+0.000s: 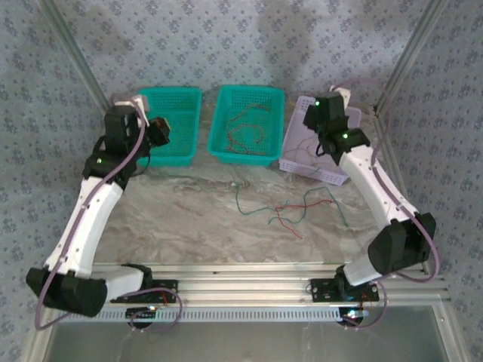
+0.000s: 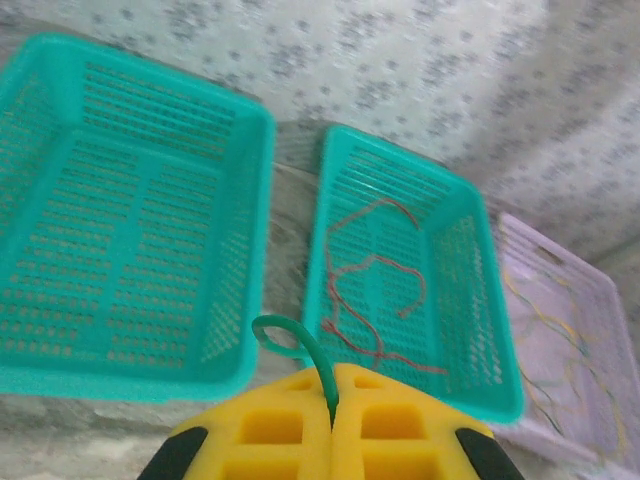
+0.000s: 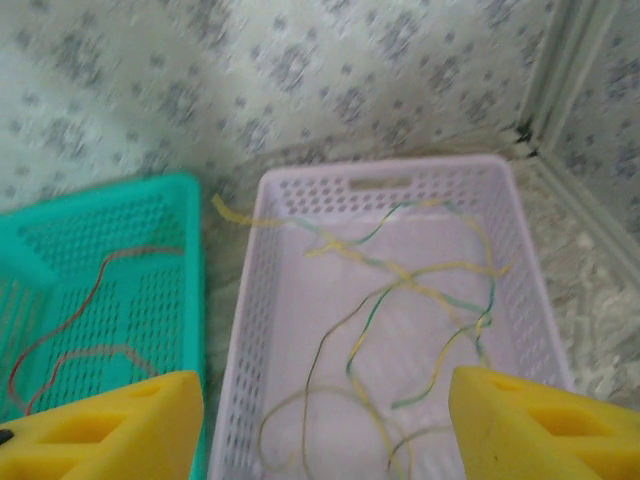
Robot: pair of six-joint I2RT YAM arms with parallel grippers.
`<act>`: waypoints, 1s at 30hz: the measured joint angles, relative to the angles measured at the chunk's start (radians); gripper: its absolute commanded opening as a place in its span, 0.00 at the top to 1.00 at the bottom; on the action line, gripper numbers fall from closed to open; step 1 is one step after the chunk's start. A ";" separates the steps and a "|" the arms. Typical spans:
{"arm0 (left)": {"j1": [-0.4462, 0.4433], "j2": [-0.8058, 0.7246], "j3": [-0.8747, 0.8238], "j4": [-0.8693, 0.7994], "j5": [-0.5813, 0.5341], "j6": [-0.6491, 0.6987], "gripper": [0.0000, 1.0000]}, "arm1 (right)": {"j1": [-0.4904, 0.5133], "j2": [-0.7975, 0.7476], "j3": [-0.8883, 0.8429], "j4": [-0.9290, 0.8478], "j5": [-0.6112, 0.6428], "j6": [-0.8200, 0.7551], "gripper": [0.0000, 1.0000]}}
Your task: Untangle the cables
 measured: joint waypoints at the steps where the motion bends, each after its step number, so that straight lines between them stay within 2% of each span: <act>1: 0.023 0.039 0.018 0.005 -0.005 -0.010 1.00 | 0.024 -0.021 -0.034 0.001 -0.001 0.007 0.32; 8: 0.128 0.346 0.128 0.010 -0.006 -0.057 1.00 | 0.170 -0.156 -0.264 -0.008 -0.006 0.063 0.32; 14: 0.144 0.562 0.253 -0.012 -0.026 -0.059 1.00 | 0.266 -0.257 -0.402 -0.064 -0.013 0.117 0.32; 20: 0.144 0.739 0.427 -0.056 -0.048 -0.038 0.99 | 0.349 -0.286 -0.547 -0.113 -0.020 0.187 0.35; 23: 0.144 0.812 0.485 -0.079 -0.049 -0.031 0.91 | 0.357 -0.283 -0.609 -0.132 -0.050 0.227 0.37; 25: 0.144 0.853 0.513 -0.100 -0.049 -0.023 0.76 | 0.357 -0.278 -0.627 -0.143 -0.069 0.248 0.37; 30: 0.144 0.889 0.520 -0.126 -0.047 -0.024 0.70 | 0.357 -0.277 -0.632 -0.156 -0.107 0.279 0.37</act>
